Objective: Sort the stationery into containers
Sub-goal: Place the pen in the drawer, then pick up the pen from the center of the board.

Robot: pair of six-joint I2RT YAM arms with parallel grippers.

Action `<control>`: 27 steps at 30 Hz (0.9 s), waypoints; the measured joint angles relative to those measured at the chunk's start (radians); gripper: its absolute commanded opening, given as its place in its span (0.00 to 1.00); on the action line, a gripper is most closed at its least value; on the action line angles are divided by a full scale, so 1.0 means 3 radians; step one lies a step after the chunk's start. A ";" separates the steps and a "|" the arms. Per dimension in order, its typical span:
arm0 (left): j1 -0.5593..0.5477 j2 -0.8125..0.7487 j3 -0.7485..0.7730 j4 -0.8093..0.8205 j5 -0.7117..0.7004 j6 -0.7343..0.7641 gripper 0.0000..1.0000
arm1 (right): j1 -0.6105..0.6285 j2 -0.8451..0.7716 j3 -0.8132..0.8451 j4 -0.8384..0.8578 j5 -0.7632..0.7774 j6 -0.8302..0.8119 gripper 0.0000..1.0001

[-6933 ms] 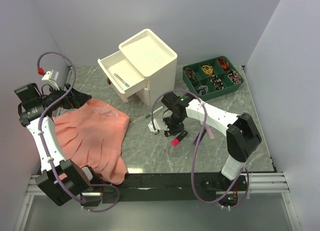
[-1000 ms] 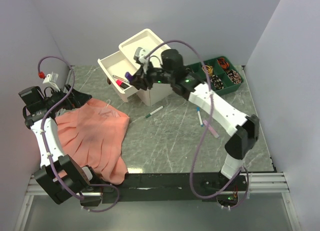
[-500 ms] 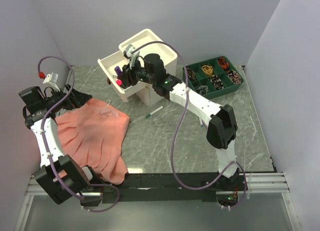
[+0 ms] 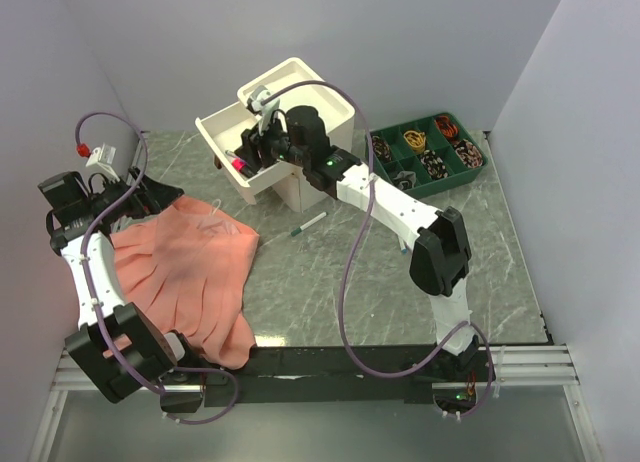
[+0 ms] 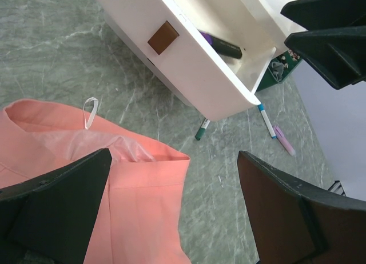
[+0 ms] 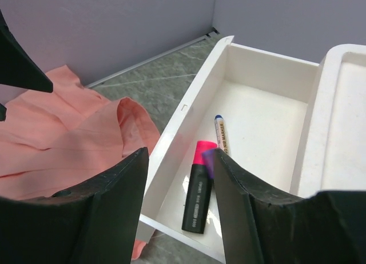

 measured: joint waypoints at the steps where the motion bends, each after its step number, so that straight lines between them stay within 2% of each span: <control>1: 0.0000 0.0001 0.0000 0.0019 0.0001 -0.0010 1.00 | 0.0000 0.0000 0.0000 -0.0004 -0.0001 -0.0005 0.57; 5: 0.0000 0.0003 0.0000 0.0024 0.0003 -0.0008 0.99 | -0.0018 -0.0168 -0.0178 -0.0120 -0.0005 -0.0149 0.57; 10: 0.0000 0.0001 0.0015 -0.0010 0.0004 0.0050 0.99 | -0.0173 -0.1013 -0.1015 -0.0690 0.0031 -0.0694 0.56; 13: 0.0000 -0.0003 0.0018 -0.0017 0.0006 0.0084 1.00 | -0.0459 -0.1659 -0.1578 -0.1005 0.0088 -0.1013 0.56; 17: 0.0000 -0.0009 0.0018 -0.0003 0.0005 0.0083 1.00 | -0.1054 -0.2221 -0.2193 -0.1301 0.0294 -0.1286 0.56; 22: 0.0000 -0.0022 0.0018 0.0034 0.0006 0.0062 0.99 | -0.1521 -0.2293 -0.2799 -0.1569 0.0495 -0.1587 0.54; 27: 0.0000 -0.0022 0.0018 0.0038 0.0005 0.0064 1.00 | -0.1926 -0.2029 -0.3129 -0.1883 0.0562 -0.1925 0.54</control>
